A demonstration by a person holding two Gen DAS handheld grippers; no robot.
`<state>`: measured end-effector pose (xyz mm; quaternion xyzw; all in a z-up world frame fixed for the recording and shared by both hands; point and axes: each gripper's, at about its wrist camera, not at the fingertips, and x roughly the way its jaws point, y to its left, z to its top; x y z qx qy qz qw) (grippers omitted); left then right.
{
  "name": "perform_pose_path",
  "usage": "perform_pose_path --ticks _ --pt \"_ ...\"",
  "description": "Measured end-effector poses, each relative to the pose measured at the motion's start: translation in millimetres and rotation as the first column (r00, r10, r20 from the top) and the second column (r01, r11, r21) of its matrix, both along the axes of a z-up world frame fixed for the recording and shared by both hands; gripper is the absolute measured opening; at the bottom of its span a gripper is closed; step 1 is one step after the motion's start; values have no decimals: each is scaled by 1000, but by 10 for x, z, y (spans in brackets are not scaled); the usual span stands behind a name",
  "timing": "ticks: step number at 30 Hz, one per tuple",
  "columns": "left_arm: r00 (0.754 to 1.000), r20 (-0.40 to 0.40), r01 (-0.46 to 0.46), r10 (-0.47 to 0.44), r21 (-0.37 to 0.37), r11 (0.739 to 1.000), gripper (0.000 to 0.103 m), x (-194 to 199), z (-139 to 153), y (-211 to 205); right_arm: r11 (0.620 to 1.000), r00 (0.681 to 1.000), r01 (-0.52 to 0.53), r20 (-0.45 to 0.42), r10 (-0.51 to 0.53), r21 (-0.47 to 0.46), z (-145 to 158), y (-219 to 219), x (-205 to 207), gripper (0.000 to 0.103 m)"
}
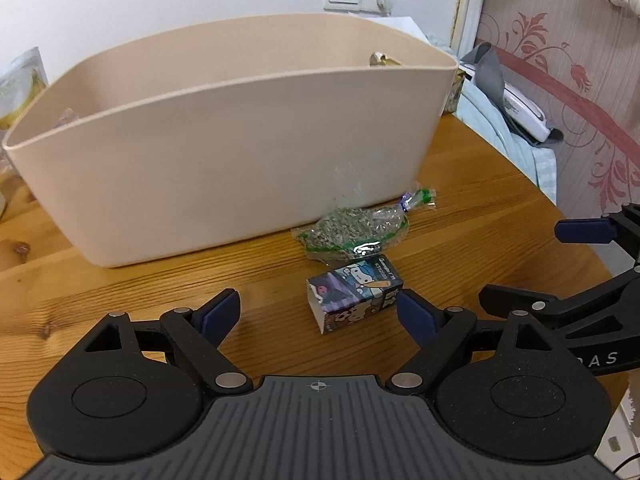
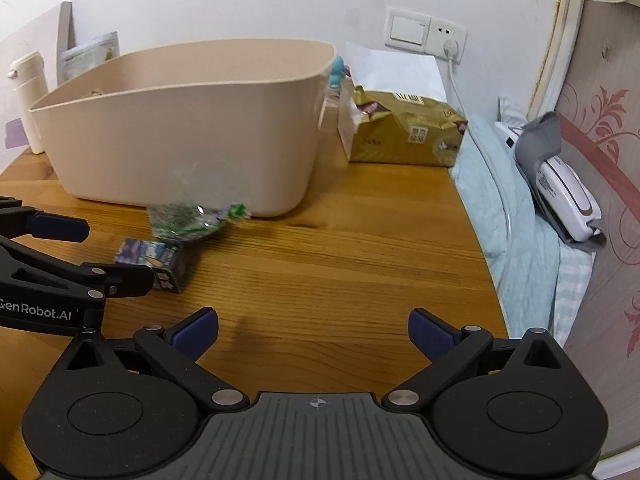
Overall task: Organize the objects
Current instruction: 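Move both tools back toward the cartoon box and herb bag, then grasp the small cartoon box with the left tool while the right tool grasps the green herb bag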
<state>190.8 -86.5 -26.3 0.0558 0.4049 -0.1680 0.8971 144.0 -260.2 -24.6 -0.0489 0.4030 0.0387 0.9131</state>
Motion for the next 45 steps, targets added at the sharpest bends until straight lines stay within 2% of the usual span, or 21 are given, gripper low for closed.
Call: perform_pose_path --ticks 7,18,23,26,31,37,45 --pt "1000 12 -27 27 29 999 87 105 -117 20 1000 1000 -8 -20 8 -4 -61 27 48 103" --pt "995 11 -98 98 41 994 87 179 -98 335 999 999 -39 -32 40 9 -100 215 136 103" --pt "995 14 -98 98 47 994 86 157 -81 407 998 998 -56 -42 56 5 -125 319 162 103" --pt "997 25 -78 77 42 996 77 110 -68 421 998 997 -60 -43 60 6 -127 345 169 103" --pt "999 20 -41 41 44 998 48 39 -8 433 998 998 -57 -41 57 8 -118 351 161 103" --pt "999 14 -37 36 43 998 26 -88 8 544 998 997 -61 -37 62 15 -110 406 129 103" --pt "997 15 -71 70 51 996 24 -218 9 756 995 995 -97 -36 98 34 -121 572 76 103"
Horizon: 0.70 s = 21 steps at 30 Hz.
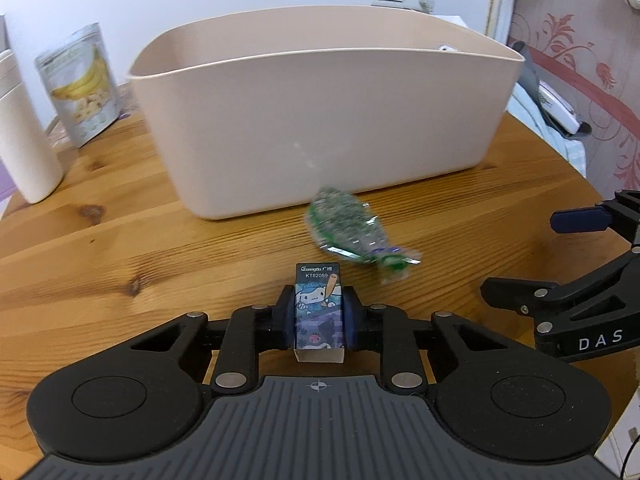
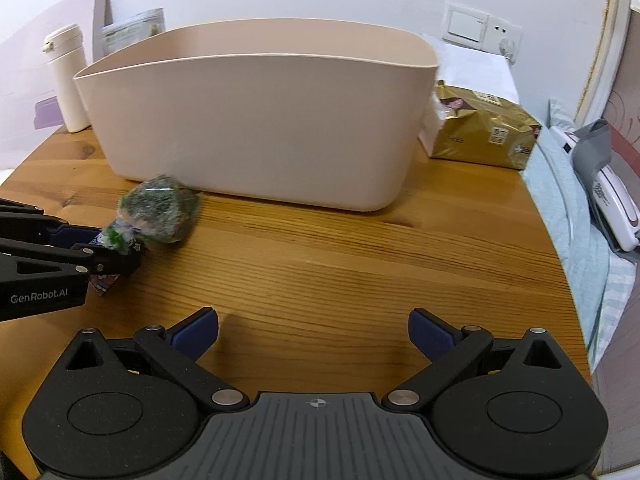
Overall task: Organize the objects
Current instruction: 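Grasp the small cartoon box with the left tool while the right tool grasps the green herb bag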
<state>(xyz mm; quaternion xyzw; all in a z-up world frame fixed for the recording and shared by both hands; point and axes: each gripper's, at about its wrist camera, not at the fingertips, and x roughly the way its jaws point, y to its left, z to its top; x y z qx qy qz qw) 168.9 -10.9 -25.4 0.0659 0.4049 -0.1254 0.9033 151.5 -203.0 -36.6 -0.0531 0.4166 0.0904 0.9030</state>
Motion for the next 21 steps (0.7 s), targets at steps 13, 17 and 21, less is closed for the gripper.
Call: perform_pose_path --ticks 13,17,21 --pt "998 21 -58 58 19 998 24 204 13 340 997 997 -73 -3 73 23 -41 490 59 103" --pt "998 23 -59 58 21 998 24 287 17 400 996 996 -84 -1 84 23 -55 622 126 103" --pt "997 24 -67 67 19 998 24 373 18 462 996 996 -86 2 86 35 -70 724 216 103"
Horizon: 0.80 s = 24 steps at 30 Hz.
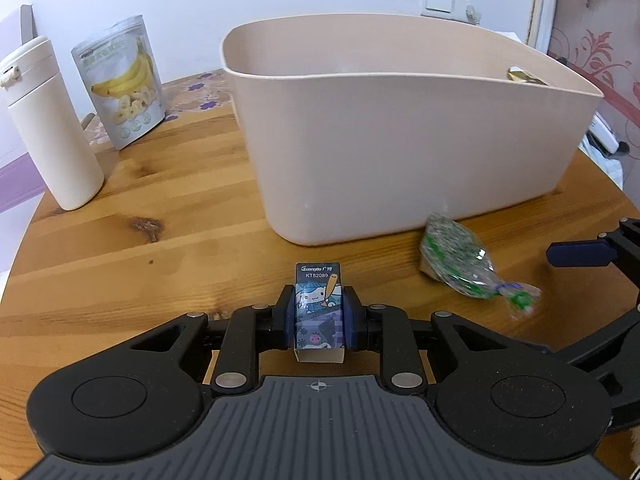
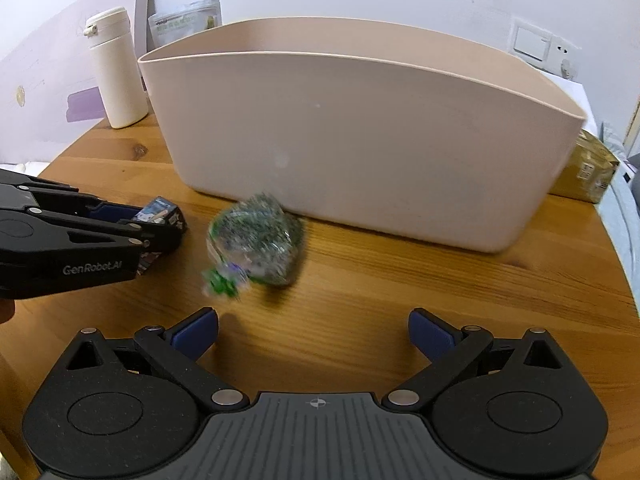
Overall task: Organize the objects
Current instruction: 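Grasp the small cartoon box with the left tool while the right tool grasps the green herb bag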
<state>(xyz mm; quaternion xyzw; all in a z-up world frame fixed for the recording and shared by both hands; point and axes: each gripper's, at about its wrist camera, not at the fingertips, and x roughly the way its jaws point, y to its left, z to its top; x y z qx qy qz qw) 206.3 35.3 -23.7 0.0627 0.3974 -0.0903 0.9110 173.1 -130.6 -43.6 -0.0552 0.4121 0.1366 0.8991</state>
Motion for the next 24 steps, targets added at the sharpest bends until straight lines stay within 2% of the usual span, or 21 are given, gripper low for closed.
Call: perform_pose_path --ticks 11,17,19,21,24 --pt "1000 8 -10 11 -37 999 24 175 -23 125 1000 1000 -21 13 21 -16 -59 268 201 103" --pt "1000 24 6 -5 -38 999 24 197 -36 145 1000 1000 8 27 -8 -12 -73 316 305 102" --pt "1000 22 4 -3 -38 999 24 199 -33 142 1000 999 12 33 -12 -10 -71 325 324 99" --pt "1000 23 1 0 -40 999 24 203 -32 145 1000 999 15 39 -14 -9 -66 343 341 89" --pt "1000 21 -9 10 -48 999 24 213 -35 152 1000 999 19 48 -18 -8 -40 361 358 81"
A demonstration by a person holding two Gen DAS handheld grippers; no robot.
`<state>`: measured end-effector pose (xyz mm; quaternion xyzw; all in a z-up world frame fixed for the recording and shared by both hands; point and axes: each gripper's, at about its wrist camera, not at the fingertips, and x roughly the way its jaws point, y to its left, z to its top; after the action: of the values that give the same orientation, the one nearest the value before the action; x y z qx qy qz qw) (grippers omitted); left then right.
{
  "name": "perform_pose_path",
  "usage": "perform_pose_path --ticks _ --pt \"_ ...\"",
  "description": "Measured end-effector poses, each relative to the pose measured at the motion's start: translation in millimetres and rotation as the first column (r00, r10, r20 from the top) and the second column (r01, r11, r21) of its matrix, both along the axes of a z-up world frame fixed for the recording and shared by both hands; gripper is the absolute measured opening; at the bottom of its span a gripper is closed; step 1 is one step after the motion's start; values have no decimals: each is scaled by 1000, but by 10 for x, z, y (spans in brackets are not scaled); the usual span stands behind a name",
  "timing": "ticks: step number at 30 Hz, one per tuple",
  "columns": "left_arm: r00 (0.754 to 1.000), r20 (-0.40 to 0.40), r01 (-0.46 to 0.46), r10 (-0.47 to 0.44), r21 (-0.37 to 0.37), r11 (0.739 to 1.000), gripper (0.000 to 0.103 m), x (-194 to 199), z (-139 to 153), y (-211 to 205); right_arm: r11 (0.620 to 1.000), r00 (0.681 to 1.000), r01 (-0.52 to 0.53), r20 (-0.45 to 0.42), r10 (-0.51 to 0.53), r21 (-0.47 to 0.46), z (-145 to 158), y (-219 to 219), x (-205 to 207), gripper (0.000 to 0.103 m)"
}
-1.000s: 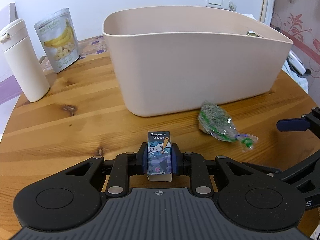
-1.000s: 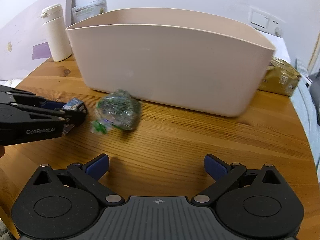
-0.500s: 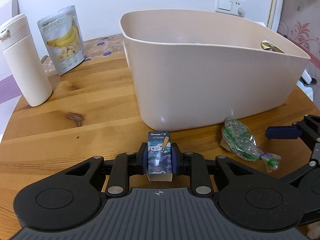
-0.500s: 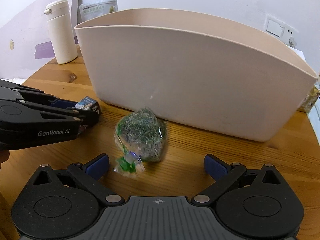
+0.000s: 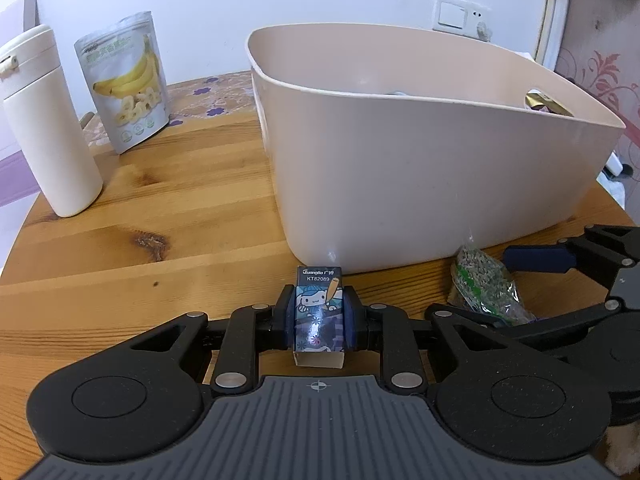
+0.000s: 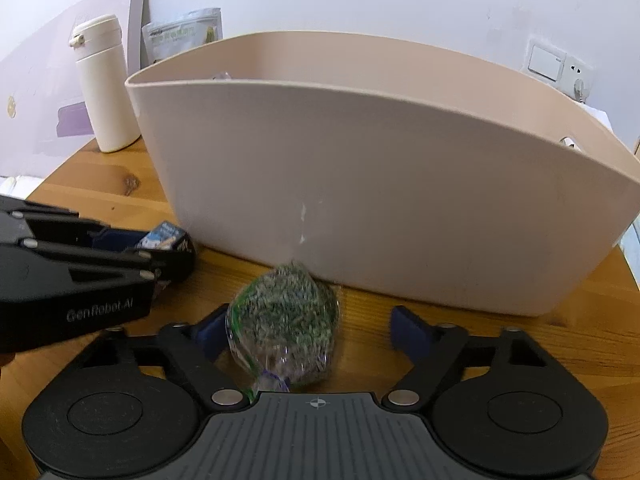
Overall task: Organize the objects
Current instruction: 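Grasp the small cartoon box with the left tool while the right tool grasps the green herb bag, then carry the cartoon box and herb bag over the beige bin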
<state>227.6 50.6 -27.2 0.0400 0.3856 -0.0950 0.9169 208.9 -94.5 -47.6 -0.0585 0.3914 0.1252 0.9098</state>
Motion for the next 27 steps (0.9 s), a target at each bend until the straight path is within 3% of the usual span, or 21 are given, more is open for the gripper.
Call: perform_pose_path --ticks 11,27 --pt "1000 1 -23 23 26 999 23 -54 29 19 1000 1000 -14 6 14 11 40 16 -5 38" --pt "999 44 -26 25 22 999 23 -420 239 3 998 1000 -17 14 16 57 200 -217 -343 34"
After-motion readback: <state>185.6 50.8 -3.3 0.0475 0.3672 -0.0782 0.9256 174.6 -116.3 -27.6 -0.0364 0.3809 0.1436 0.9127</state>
